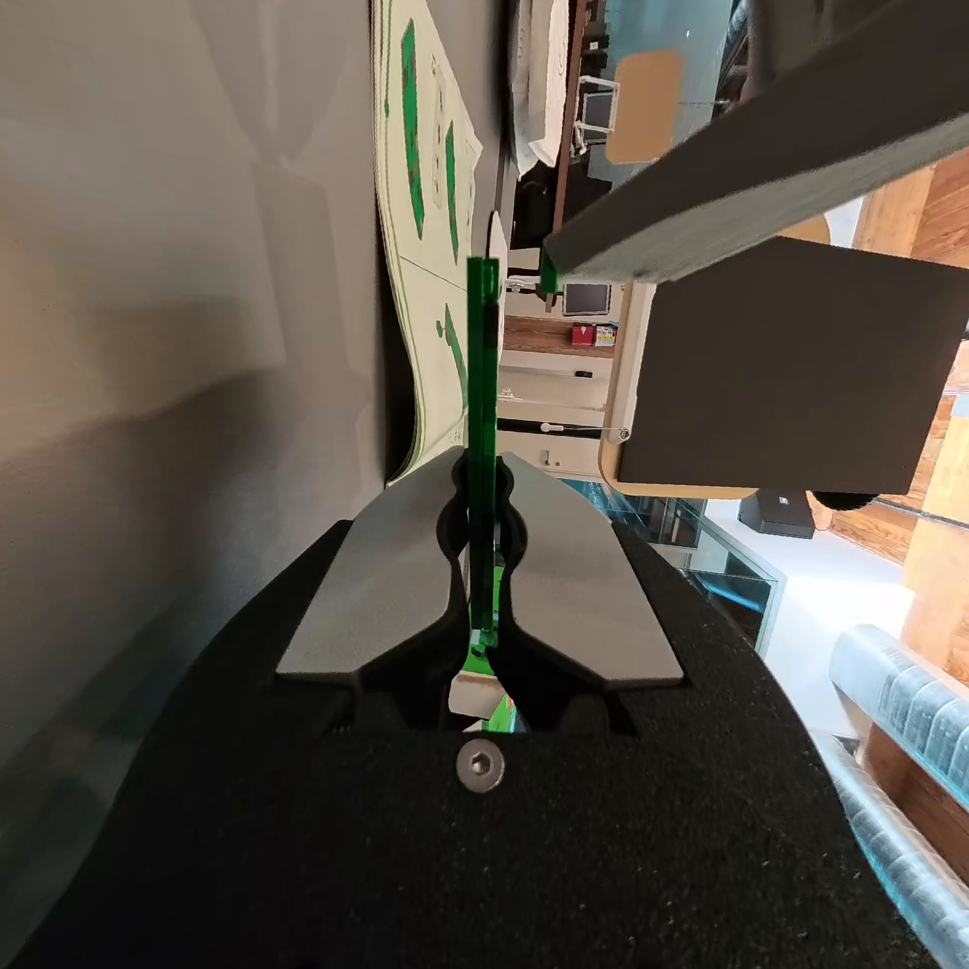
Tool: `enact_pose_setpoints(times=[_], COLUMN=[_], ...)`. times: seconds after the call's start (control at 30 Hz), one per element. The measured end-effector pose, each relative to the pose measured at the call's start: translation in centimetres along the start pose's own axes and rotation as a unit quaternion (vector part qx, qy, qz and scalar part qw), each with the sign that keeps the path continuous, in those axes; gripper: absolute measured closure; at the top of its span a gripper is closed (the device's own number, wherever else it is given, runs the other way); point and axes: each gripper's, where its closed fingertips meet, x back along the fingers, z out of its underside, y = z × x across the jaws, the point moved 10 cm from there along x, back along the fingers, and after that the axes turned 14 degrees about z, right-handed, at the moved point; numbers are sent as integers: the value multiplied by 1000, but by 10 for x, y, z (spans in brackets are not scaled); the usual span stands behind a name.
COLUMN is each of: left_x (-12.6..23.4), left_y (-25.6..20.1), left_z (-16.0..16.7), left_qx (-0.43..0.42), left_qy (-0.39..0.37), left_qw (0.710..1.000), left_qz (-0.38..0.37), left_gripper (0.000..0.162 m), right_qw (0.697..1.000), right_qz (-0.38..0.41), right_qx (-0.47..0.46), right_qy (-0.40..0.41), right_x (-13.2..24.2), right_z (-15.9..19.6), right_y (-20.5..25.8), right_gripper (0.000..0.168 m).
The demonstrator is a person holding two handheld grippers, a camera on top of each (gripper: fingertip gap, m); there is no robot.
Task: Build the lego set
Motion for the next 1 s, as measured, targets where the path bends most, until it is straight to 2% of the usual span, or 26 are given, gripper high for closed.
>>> enact_pose_setpoints(times=[0.3, 1.0], left_x=[-4, -4], left_y=[2, 6], left_z=[-3, -19], left_qx=[18, -7], left_qy=[37, 33], left_qw=[999, 999], left_qz=[6, -11], left_gripper=[155, 155], right_qw=[1000, 1000], right_qz=[0, 0], right_qx=[-11, -30], right_qy=[4, 9], right_x=[1, 1], right_z=[-1, 0], right_y=[-2, -6], right_gripper=[162, 162])
